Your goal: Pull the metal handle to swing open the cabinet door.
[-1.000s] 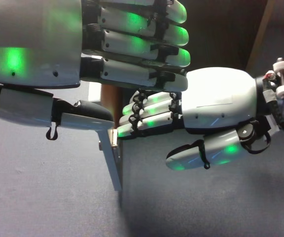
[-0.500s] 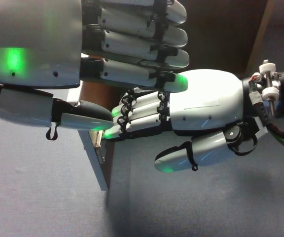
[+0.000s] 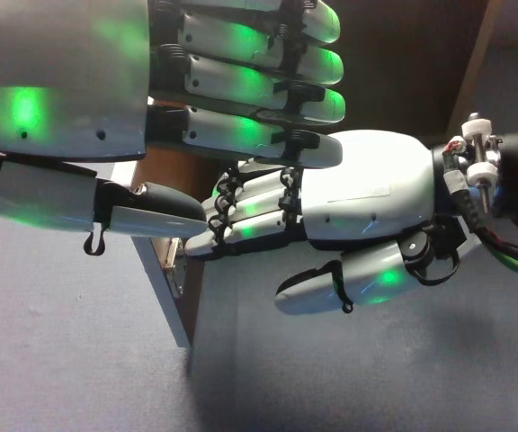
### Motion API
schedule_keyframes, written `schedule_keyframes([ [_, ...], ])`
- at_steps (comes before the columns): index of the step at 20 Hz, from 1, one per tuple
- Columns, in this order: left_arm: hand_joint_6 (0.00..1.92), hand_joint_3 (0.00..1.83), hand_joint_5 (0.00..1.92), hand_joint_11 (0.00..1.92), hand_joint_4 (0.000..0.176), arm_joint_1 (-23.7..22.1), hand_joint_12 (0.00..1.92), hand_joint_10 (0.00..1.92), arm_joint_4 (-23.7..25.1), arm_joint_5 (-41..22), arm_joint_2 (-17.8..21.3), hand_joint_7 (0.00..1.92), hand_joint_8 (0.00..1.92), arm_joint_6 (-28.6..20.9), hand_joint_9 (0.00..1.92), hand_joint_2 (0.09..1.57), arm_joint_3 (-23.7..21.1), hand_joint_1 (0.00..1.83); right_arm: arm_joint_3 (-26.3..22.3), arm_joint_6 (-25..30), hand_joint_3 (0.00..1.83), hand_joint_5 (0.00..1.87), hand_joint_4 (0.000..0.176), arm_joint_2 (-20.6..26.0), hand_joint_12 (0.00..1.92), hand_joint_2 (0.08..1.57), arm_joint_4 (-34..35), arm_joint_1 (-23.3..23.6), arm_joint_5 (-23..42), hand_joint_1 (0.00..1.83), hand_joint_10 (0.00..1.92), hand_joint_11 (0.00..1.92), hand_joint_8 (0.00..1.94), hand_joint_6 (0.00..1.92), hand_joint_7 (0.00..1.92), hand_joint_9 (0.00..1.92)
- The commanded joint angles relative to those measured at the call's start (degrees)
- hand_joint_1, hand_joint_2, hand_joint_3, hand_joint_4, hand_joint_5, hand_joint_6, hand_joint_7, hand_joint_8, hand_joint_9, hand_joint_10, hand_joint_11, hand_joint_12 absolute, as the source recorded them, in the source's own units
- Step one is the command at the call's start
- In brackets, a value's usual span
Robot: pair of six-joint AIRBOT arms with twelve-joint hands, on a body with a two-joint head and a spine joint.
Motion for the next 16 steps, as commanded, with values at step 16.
schedule_keyframes([
  [16, 0.00, 0.03, 0.34, 0.00, 0.000, -0.3, 0.65, 0.00, -5.6, -1.2, 0.4, 0.33, 0.00, 0.3, 0.30, 1.57, -0.2, 0.00, 2.6, 7.0, 0.00, 0.23, 0.000, 4.0, 0.74, 1.54, 4.3, 0.9, -7.5, 0.00, 0.00, 0.00, 0.00, 0.00, 0.27, 0.24],
])
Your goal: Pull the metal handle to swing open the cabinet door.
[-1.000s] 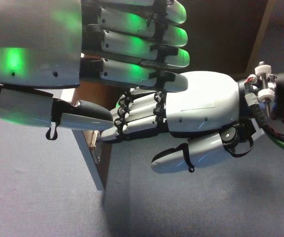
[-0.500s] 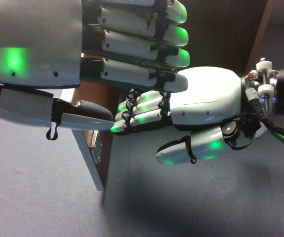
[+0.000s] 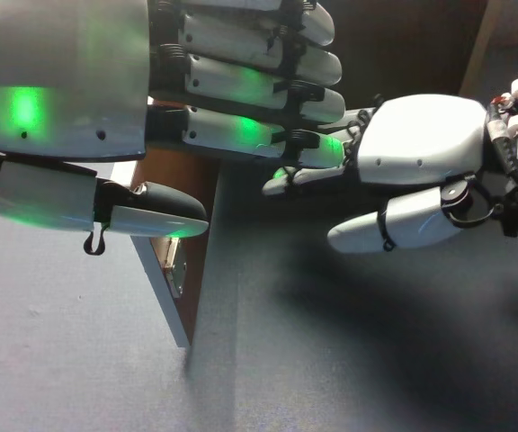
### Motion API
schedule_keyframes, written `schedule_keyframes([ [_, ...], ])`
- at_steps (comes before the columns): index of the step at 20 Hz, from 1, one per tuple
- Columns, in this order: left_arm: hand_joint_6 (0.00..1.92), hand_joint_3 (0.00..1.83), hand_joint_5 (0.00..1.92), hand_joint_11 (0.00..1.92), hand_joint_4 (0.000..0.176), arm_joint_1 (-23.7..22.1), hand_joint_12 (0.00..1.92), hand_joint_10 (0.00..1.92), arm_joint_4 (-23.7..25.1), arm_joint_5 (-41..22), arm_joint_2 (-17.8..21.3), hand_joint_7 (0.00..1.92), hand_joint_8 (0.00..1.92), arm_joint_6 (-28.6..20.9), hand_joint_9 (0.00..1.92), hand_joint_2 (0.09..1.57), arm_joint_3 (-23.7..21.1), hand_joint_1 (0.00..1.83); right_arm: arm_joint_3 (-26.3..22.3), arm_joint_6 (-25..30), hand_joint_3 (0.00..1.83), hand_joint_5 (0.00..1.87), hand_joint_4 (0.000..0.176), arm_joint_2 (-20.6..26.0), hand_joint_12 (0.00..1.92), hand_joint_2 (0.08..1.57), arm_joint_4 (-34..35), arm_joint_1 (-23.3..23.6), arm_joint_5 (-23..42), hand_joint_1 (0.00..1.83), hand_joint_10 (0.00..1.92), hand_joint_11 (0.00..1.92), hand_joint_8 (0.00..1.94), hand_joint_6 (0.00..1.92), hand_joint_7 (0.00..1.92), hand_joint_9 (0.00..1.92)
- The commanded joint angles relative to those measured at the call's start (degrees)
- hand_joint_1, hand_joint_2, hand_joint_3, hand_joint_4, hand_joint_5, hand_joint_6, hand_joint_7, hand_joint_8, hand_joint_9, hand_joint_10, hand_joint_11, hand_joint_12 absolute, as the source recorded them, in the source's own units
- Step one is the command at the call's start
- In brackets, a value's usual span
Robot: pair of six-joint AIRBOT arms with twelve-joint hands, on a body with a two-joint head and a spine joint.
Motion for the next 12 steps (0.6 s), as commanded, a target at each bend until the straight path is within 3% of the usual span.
schedule_keyframes([
  [1, 0.00, 0.03, 0.34, 0.00, 0.000, -0.3, 0.65, 0.00, -5.7, -1.2, 0.4, 0.33, 0.00, 0.3, 0.30, 1.57, -0.2, 0.00, 0.0, 0.5, 0.00, 0.23, 0.000, 0.4, 0.74, 1.54, 3.4, 0.9, 3.6, 0.00, 0.00, 0.00, 0.00, 0.00, 0.27, 0.25],
  [4, 0.00, 0.01, 0.35, 0.00, 0.000, -0.3, 0.64, 0.00, -5.7, -1.2, 0.4, 0.34, 0.00, 0.3, 0.31, 1.56, -0.2, 0.12, -0.8, 0.5, 0.00, 0.25, 0.000, 1.8, 0.76, 1.54, 3.4, 1.0, 3.6, 0.00, 0.01, 0.00, 0.00, 0.01, 0.28, 0.26],
  [8, 0.00, 0.00, 0.34, 0.00, 0.000, -0.3, 0.66, 0.00, -5.7, -1.2, 0.4, 0.34, 0.00, 0.3, 0.32, 1.57, -0.2, 0.10, -4.2, 0.6, 0.00, 0.26, 0.000, 5.1, 0.77, 1.54, 3.4, 1.2, 3.6, 0.00, 0.00, 0.00, 0.00, 0.00, 0.29, 0.26],
  [12, 0.00, 0.04, 0.33, 0.00, 0.000, -0.3, 0.66, 0.00, -5.7, -1.2, 0.4, 0.33, 0.00, 0.3, 0.31, 1.57, -0.2, 0.03, -4.4, 0.7, 0.00, 0.27, 0.000, 5.7, 0.75, 1.54, 3.2, 1.4, 3.6, 0.00, 0.01, 0.00, 0.00, 0.01, 0.29, 0.27],
])
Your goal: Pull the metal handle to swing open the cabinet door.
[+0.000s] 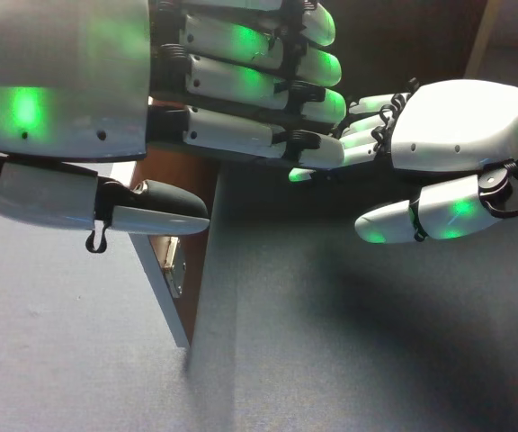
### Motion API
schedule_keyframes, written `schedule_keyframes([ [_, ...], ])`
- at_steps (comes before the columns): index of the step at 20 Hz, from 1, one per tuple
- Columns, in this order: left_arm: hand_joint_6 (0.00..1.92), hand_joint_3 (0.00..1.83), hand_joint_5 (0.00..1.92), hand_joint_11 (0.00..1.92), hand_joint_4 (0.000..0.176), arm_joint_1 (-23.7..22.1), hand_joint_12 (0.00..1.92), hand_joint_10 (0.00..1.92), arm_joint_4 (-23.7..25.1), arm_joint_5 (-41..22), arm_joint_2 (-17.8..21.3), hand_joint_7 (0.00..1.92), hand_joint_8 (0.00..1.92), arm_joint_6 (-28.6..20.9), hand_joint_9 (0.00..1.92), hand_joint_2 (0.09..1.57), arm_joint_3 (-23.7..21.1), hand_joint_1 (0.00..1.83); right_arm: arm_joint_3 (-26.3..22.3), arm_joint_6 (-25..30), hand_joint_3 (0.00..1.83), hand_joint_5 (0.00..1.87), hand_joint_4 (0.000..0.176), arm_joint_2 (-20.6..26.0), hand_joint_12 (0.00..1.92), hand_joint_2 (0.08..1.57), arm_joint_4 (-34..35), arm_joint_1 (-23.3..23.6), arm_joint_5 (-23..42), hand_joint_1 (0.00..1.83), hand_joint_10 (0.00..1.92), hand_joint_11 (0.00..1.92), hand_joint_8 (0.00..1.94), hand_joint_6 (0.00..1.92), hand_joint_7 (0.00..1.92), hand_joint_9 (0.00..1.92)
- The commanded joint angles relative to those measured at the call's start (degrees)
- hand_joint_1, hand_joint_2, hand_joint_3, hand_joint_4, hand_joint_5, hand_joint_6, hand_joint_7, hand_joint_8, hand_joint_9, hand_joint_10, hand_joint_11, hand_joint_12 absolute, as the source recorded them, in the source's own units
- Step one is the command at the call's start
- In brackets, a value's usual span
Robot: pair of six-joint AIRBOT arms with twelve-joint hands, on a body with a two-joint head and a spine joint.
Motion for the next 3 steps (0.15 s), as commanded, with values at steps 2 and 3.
schedule_keyframes([
  [2, 0.00, 0.04, 0.33, 0.00, 0.000, -0.3, 0.66, 0.00, -5.7, -1.1, 0.4, 0.33, 0.00, 0.3, 0.31, 1.57, -0.2, 0.03, 0.5, 0.3, 0.00, 0.27, 0.000, 0.3, 0.77, 1.54, 2.9, 1.1, 3.7, 0.00, 0.00, 0.00, 0.00, 0.00, 0.30, 0.27],
  [3, 0.00, 0.04, 0.33, 0.00, 0.000, -0.3, 0.66, 0.00, -5.7, -1.1, 0.4, 0.33, 0.00, 0.3, 0.31, 1.57, -0.2, 0.03, 0.6, 0.3, 0.00, 0.27, 0.000, 0.3, 0.79, 1.54, 2.9, 1.1, 3.6, 0.00, 0.00, 0.00, 0.00, 0.00, 0.30, 0.27],
])
